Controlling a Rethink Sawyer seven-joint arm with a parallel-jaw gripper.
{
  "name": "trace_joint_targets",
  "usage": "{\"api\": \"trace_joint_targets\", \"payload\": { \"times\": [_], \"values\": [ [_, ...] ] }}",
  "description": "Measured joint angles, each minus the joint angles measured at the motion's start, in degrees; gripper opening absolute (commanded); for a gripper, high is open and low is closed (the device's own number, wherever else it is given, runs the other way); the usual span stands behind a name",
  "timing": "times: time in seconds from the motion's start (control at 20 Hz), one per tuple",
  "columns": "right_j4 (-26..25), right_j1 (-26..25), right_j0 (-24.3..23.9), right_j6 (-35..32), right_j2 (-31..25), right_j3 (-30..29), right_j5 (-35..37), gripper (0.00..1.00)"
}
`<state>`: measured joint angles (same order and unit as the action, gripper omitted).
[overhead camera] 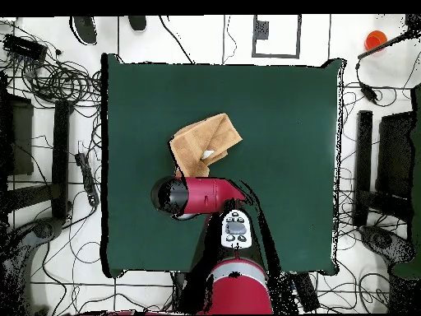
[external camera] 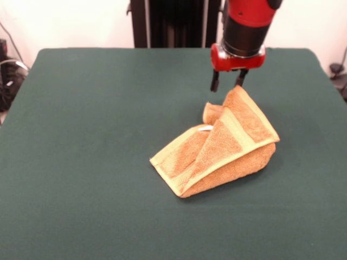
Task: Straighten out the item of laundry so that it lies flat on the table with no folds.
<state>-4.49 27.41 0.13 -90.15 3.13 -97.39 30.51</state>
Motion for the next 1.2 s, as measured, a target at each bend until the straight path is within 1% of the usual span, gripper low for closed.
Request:
{"api": "trace_joint_targets", "payload": {
  "times": [0.4, 0.8, 1.2],
  "values": [
    [0.0, 0.3, -1.4, 0.0, -1.2, -0.3, -1.5, 1.00],
    [0.0, 2.0, -1.8, 0.0, -1.3, -0.8, -7.1, 1.00],
    [0.0, 4.4, -1.8, 0.0, -1.3, -0.9, -10.3, 1.00]
  ]
}}
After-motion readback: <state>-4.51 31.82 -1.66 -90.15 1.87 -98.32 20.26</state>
